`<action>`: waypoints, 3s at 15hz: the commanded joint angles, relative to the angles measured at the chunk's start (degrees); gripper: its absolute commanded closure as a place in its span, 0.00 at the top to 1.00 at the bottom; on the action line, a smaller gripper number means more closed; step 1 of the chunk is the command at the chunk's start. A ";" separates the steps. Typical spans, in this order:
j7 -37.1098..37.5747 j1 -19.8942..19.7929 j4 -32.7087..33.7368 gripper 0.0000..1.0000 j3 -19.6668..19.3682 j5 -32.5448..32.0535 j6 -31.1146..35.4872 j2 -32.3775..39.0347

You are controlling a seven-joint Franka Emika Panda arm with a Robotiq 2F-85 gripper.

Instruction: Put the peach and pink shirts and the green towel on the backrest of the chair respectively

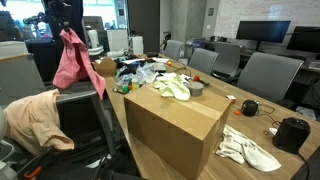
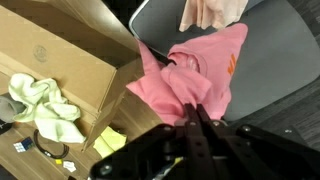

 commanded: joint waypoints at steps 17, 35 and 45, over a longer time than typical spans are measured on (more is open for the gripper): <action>-2.65 3.01 -13.53 0.01 -0.29 -1.91 2.36 -11.79; -2.59 2.66 -45.41 0.01 2.50 -1.68 11.33 -35.45; -2.39 6.88 -51.47 0.01 9.36 -0.90 12.26 -41.03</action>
